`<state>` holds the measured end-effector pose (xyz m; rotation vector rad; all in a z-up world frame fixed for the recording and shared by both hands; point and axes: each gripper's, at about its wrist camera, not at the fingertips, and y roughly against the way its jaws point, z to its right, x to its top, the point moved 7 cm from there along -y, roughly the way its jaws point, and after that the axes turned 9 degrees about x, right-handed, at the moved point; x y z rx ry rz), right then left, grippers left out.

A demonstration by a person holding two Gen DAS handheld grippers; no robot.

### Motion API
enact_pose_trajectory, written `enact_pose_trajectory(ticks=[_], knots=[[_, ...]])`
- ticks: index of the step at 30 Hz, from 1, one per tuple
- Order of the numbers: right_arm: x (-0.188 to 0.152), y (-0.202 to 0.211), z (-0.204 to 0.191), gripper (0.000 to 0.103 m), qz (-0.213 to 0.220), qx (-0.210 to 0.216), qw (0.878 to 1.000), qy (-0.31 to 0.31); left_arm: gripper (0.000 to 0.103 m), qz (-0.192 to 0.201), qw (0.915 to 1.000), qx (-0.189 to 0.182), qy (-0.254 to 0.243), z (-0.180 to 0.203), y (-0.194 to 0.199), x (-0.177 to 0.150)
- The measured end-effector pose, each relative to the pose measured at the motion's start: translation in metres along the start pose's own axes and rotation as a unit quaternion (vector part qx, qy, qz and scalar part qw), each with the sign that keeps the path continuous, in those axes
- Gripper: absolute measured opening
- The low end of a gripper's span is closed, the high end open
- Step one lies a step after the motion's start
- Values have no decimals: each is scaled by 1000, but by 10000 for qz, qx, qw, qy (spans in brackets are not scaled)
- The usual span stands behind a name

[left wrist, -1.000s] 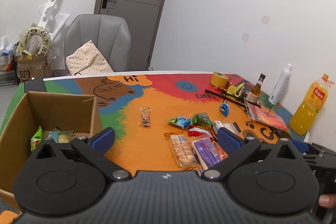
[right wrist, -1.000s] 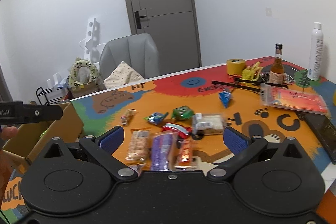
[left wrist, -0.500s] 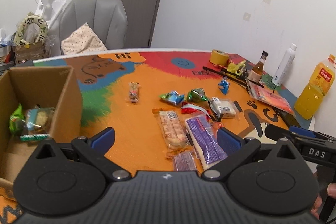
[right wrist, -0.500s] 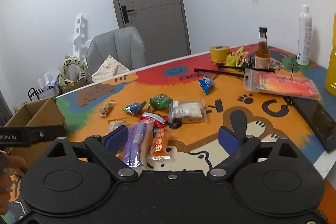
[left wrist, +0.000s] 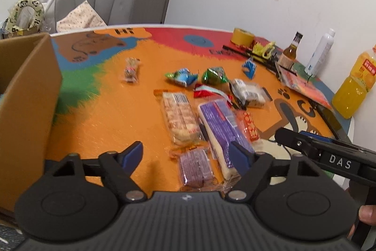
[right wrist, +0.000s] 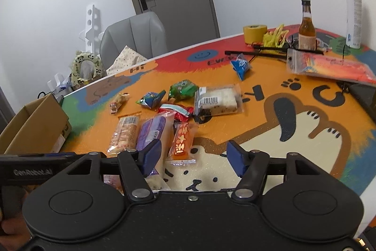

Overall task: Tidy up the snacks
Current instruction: 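Grasp the purple pastry pack with the left gripper while the right gripper grasps the orange candy bar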

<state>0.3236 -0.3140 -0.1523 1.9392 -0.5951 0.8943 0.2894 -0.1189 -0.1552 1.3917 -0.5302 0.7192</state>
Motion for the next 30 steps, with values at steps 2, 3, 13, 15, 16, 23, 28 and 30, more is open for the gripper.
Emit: enact_pose_trajectory(ticks=[2,3,13,15,16,23,28,30], knots=[[-1,-5,2,60,-27,17,10000,-50,69,-71,10000,10,-1,2,-7,-3],[-1,-8,2,59,-38,24,10000,-65,67,-114,9999,-2,-5,3,-10,-5],[-2,-39,-2,51,-212,91,9997,-74,43,-257,9994,79,-214,5,-28,-13],[-2,-45,-3,49,-252,67,9996,-70,41,-257,9994,68,-228,3,-28,-12],[-3,-47,-4,49,-272,78,9996,-83,41,-259,9994,57,-218,2,-27,-12],[-7,-58,-9,41,-416,26,9991,81,38,-228,9997,54,-121,-6,-27,-8],[-6,-54,-6,24,-445,-80,9989,146,37,-188,9998,19,-48,-11,-24,-5],[-7,-49,-6,23,-408,-72,9991,127,37,-159,9999,7,-26,-12,-22,-3]])
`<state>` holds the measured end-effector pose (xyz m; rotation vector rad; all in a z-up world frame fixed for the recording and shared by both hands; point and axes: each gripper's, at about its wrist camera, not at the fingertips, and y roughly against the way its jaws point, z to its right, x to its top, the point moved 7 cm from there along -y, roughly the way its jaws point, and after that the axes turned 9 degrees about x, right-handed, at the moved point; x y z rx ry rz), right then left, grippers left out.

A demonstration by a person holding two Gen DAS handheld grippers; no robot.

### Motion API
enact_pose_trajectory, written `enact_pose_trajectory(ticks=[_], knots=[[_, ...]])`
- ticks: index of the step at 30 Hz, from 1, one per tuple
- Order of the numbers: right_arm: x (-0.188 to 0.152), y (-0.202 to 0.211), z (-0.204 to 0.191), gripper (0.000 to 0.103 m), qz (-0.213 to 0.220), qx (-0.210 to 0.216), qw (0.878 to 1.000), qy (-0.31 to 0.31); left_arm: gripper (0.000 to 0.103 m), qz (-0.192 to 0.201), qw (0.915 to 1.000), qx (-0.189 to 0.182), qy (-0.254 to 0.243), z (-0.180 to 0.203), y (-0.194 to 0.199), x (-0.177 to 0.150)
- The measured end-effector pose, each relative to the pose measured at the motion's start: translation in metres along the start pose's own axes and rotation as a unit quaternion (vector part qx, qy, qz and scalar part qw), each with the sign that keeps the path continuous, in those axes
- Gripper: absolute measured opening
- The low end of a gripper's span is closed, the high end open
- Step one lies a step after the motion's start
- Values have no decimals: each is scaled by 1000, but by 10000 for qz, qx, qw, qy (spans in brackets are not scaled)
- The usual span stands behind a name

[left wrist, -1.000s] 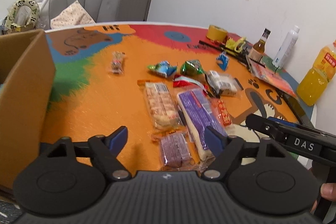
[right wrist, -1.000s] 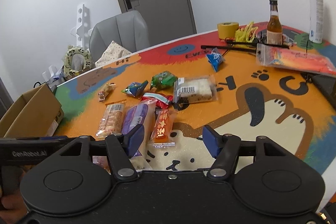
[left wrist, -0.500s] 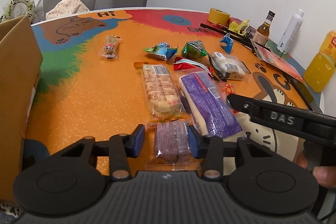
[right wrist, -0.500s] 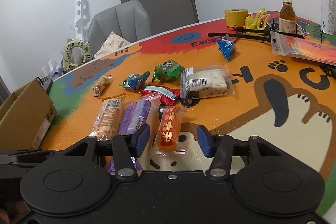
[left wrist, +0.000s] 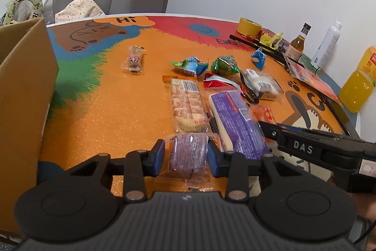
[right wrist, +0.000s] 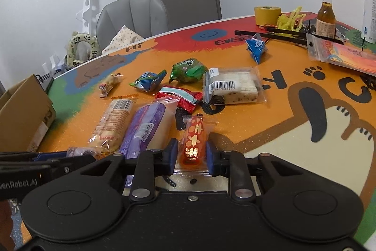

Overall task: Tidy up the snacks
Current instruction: 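Grasp the purple pastry pack with the left gripper while the right gripper grasps the orange candy bar, then lift and carry both snacks toward the cardboard box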

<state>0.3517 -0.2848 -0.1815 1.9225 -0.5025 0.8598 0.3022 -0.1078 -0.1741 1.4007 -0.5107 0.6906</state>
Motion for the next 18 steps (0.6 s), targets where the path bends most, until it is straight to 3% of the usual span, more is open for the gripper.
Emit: enact_pose_trajectory(ticks=[9,10,11,18], knots=[[3,22,-10,21,241,76,9997,1,37,220,9997,-37,66,-5,20,10],[4,25,-12,15,274,85,9996,2,37,251,9997,-38,62,-6,23,11],[5,27,-14,2,311,97,9995,15,37,276,9996,-42,60,-6,26,12],[11,39,-23,0,452,89,9989,86,37,434,9990,-48,71,-11,42,17]])
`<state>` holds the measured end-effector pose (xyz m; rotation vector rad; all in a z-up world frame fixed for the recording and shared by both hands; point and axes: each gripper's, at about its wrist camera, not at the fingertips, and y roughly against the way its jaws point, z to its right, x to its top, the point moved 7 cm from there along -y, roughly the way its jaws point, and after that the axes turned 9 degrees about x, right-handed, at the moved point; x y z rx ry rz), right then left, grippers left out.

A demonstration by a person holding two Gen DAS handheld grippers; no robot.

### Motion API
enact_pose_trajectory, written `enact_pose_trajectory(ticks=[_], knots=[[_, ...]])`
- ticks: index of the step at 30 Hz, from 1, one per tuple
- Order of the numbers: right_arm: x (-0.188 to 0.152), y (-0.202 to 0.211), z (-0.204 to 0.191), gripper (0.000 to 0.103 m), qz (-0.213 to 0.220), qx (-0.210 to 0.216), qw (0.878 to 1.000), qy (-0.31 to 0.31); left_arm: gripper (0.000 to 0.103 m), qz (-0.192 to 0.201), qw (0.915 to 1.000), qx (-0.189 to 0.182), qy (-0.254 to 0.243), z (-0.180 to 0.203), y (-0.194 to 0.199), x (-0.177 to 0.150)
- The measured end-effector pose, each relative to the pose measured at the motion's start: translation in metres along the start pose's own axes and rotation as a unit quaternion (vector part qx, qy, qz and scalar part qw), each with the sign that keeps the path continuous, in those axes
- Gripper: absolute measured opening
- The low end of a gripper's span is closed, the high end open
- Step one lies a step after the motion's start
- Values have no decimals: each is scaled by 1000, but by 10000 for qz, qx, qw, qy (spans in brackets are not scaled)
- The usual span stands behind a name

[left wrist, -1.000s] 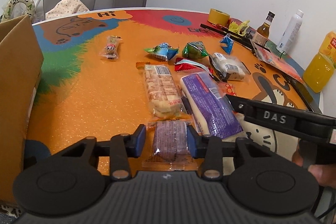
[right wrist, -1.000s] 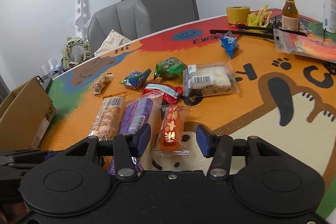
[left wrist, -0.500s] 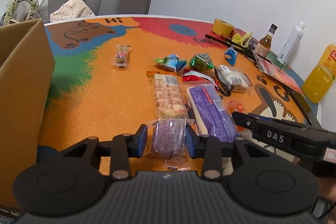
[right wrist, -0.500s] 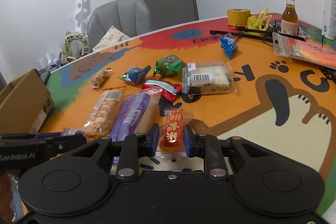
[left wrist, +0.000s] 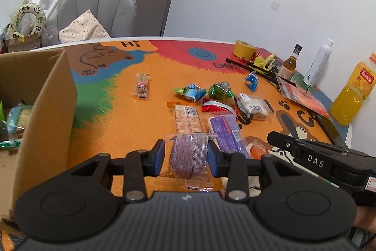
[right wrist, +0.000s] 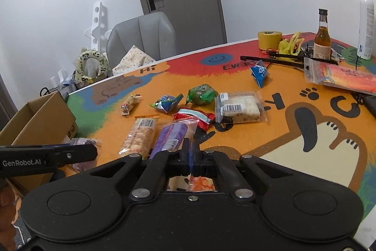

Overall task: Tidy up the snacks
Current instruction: 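Lift and carry both snacks toward the cardboard box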

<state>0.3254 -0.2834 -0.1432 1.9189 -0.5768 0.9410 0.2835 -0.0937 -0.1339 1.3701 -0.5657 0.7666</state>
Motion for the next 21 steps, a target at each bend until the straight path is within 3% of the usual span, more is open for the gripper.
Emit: enact_pose_trajectory(ticks=[2,7,12,18,20,21], knots=[[-3,0,2,1,-78,-48,9999,-84,37,19,10000,25,13,-2,2,0],[-14,-4,5,32,-212,-131,9996,-125,37,-18,10000,70,30,-5,1,-2],[-23,-13,8,46,-337,-190,9992,-95,37,-65,9999,102,43,-7,-4,-4],[-29,-29,8,46,-403,-259,9988,-11,37,-156,9998,138,47,-10,-10,-9],[-30,-31,5,35,-425,-399,9981,208,37,-179,9997,137,72,-12,-12,-9],[-30,-31,5,20,-437,-510,9973,289,37,-180,9997,126,86,-13,-12,-9]])
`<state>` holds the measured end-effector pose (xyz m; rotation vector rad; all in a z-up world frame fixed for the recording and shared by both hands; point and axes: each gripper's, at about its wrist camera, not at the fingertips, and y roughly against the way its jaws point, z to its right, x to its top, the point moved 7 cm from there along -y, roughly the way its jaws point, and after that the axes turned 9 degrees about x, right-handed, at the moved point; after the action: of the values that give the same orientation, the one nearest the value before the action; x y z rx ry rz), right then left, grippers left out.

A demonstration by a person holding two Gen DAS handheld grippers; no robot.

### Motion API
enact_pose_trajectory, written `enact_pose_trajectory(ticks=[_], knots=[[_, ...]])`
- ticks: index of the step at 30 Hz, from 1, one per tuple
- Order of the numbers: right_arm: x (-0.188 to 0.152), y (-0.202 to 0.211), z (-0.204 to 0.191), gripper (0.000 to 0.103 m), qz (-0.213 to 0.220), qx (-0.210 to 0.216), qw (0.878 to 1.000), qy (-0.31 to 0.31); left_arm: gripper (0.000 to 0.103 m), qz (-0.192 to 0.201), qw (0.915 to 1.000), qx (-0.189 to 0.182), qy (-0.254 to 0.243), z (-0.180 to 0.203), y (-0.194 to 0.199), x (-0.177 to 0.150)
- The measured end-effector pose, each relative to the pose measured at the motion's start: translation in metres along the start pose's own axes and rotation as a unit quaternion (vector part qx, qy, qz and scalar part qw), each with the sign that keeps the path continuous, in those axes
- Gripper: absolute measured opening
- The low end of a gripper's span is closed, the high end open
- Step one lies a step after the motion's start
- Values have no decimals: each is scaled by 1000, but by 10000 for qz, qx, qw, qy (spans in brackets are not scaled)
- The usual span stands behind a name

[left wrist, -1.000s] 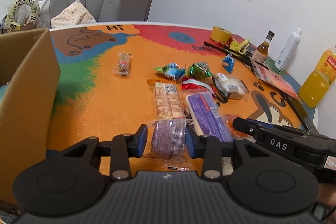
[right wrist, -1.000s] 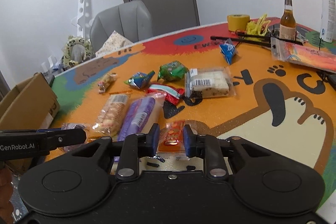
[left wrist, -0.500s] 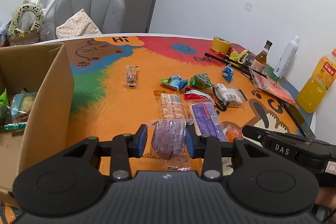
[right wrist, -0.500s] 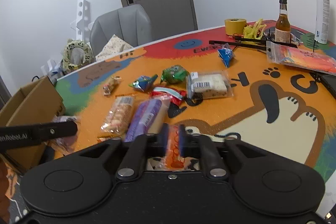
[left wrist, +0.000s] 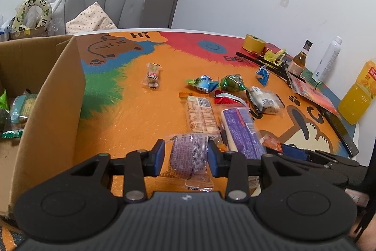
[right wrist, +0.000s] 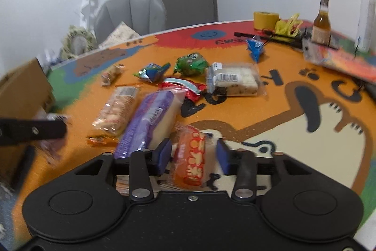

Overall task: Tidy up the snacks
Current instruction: 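Lift and carry both snacks toward the cardboard box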

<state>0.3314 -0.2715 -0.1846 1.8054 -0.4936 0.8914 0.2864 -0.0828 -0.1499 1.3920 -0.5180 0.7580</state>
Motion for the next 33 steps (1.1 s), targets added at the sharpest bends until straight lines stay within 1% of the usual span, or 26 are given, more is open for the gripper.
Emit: enact_pose_trajectory(ticks=[3,6,11,21,33], knots=[[3,4,8,19,59,5,9996,-279,37,12,10000,-52,19,0,1,1],[9,16,7,19,273,-21,9993,-246,37,69,9999,-76,22,-1,4,4],[21,29,-3,19,471,120,9987,-158,37,237,9997,-95,32,-2,17,13],[47,47,-42,19,834,546,9950,69,37,591,9982,-53,44,-16,51,30],[70,55,-99,19,1064,1007,9885,384,37,913,9956,89,203,-57,83,47]])
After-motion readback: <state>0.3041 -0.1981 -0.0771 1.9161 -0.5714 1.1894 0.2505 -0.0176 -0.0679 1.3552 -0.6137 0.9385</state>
